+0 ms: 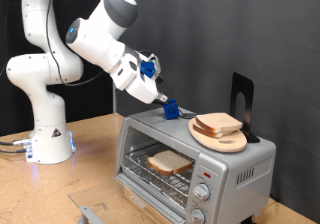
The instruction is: Make a piece of toast with the oven
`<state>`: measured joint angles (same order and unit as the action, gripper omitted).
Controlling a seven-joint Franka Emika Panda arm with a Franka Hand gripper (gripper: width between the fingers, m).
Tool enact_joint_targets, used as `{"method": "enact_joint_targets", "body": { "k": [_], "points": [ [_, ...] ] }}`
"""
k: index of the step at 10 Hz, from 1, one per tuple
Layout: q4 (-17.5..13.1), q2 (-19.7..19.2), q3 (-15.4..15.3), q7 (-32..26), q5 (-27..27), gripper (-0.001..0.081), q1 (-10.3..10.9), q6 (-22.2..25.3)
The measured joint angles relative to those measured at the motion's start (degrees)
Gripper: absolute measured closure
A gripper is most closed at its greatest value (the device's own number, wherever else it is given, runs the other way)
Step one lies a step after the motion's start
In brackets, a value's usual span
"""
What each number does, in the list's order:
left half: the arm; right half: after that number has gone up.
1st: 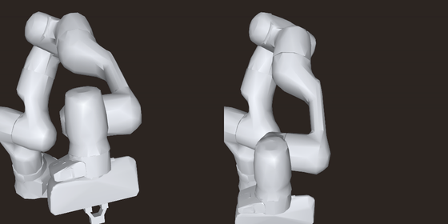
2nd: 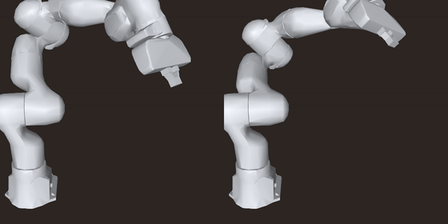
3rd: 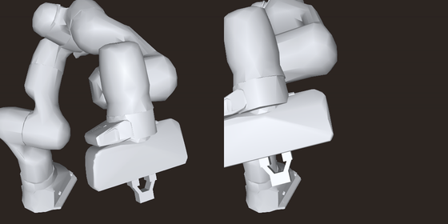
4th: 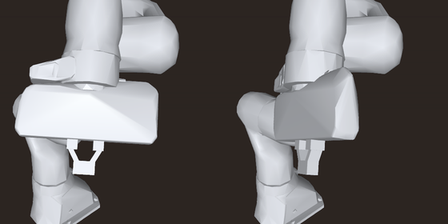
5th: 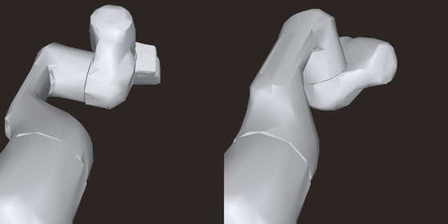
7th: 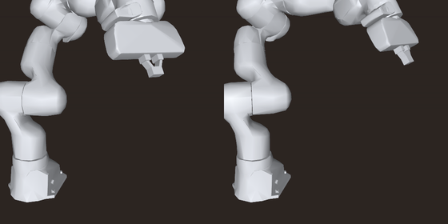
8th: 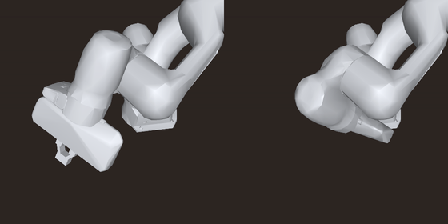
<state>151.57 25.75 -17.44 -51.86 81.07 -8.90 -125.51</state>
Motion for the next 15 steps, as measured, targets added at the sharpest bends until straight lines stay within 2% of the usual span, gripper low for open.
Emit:
{"method": "enact_joint_targets", "body": {
  "k": [1, 3, 6, 8, 10, 11, 14, 15],
  "points": [
    [0.3, -0.1, 0.3, -2.6, 1.6, 0.0001, 0.0, 0.2],
    [0.6, -0.2, 4.0, -4.8, 1.0, 0.0001, -1.4, 4.8],
    [-0.3, -1.1, 10.3, -5.1, -5.0, 0.0001, -5.7, 12.2],
    [-1.8, -3.2, 12.6, -5.1, -8.3, 0.0001, -8.2, 12.7],
    [-3.9, -5.9, 14.8, -5.1, -11.5, 0.0001, -10.1, 13.8],
    [-5.3, -7.5, 16.3, -5.2, -13.2, 0.0001, -11.0, 16.2],
    [-11.4, -13.0, 21.4, -5.8, -20.4, 0.0001, -13.6, 27.6],
    [-12.8, -14.4, 22.2, -5.9, -21.6, 0.0001, -14.2, 28.9]
  ]
}}
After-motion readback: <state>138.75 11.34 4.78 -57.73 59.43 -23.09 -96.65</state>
